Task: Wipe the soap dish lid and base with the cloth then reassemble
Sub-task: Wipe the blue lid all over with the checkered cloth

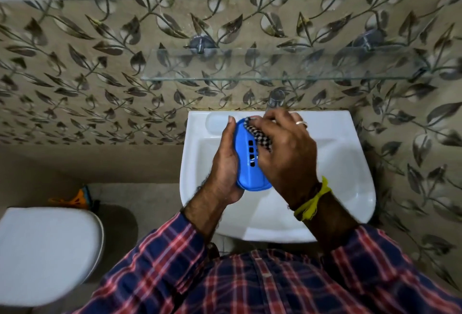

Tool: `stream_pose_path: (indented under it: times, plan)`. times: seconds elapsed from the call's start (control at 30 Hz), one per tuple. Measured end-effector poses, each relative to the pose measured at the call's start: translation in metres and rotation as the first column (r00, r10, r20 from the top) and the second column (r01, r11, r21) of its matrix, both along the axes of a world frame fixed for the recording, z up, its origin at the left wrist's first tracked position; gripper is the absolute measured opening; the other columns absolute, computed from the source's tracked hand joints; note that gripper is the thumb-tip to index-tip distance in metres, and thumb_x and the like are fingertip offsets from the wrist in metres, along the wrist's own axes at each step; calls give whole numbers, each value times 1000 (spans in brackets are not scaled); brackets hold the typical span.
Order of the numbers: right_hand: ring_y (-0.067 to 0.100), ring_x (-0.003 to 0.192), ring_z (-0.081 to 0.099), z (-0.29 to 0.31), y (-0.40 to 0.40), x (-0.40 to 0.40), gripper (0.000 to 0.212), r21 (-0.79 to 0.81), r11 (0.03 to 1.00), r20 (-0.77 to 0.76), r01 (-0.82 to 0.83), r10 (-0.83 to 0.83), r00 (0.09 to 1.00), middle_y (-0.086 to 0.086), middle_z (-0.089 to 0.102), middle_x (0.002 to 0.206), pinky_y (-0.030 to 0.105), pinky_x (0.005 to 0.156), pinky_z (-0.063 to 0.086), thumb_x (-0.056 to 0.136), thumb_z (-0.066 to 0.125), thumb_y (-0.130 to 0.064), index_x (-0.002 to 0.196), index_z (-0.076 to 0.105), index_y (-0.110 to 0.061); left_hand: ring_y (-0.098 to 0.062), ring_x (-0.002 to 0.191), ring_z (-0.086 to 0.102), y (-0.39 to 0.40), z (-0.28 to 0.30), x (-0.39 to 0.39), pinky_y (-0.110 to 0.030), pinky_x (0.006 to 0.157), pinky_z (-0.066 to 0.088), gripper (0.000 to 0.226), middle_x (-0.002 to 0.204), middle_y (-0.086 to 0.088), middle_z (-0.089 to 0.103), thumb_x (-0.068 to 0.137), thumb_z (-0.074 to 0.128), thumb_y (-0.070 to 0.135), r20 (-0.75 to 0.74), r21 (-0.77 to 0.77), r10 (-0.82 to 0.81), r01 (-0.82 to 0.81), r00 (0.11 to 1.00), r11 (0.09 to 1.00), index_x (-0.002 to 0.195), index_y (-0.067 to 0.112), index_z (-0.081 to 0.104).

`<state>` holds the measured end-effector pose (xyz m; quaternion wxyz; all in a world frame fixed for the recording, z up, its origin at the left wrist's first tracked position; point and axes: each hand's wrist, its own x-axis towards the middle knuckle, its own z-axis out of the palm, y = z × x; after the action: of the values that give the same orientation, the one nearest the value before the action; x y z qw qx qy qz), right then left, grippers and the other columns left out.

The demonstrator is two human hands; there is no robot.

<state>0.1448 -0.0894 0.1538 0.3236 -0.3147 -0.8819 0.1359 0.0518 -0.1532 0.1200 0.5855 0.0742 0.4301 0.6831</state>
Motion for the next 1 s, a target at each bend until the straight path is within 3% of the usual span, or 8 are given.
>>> stream_pose_path:
  times: [0.1,0.23,0.37,0.5,0.63,0.77,0.9,1.0]
  plan:
    - [32,89,57,-4,-6,6,40,60,995,52,-83,79,995,5,65,104,41,65,52,71,54,-11,106,72,-16,-23,88,71,-3,-1,-6,-34,74,58,61,103,-10,73,97,33,65,-20,33,-5,6,1000,999,115,18,69]
    - [31,91,56,0,7,2,39,0,999,46,51,-51,998,3,62,102,43,67,53,69,57,-13,105,71,-19,-25,93,69,-3,3,-3,-38,80,55,60,109,-11,71,96,34,64,-54,15,-9,10,998,1000,120,19,66]
    - [31,93,58,0,-6,-1,37,74,995,72,-73,67,995,5,64,107,40,63,53,75,55,-10,108,71,-16,-26,93,70,-7,3,-5,-39,80,54,62,106,-12,73,98,32,64,-77,11,-25,26,997,1000,116,18,71]
    - [29,91,57,-6,5,6,30,-65,995,11,78,-78,997,2,63,100,40,67,53,75,62,-8,103,71,-16,-28,98,66,-5,1,-3,-44,89,52,69,116,-13,68,94,31,71,-61,11,18,-17,998,1000,128,19,61]
    - [28,87,59,-15,-9,14,24,-65,997,36,40,-37,999,3,62,95,37,65,54,78,58,-12,99,71,-12,-27,89,68,-7,-3,-6,-41,81,55,69,106,-13,69,95,29,70,-26,43,19,-17,999,999,128,19,60]
    - [27,90,58,-11,2,7,20,-138,981,51,136,-130,990,1,60,96,36,65,52,77,61,-13,95,70,-15,-28,94,67,-6,-5,-2,-42,85,53,68,115,-15,68,95,33,68,-48,0,14,-14,999,1000,130,17,62]
    - [26,88,58,-13,-7,14,21,-88,995,85,56,-48,995,2,59,94,33,64,50,77,60,-14,96,70,-14,-26,84,69,-4,2,-9,-38,75,57,63,98,-11,70,97,29,67,-65,38,17,-15,998,999,119,19,64]
    - [29,92,59,-14,-1,13,19,-111,985,96,131,-120,988,2,60,96,37,67,53,78,59,-14,94,70,-14,-26,85,67,-3,-1,-6,-38,76,56,62,101,-11,69,98,30,66,-106,1,19,-19,994,1000,123,18,61]
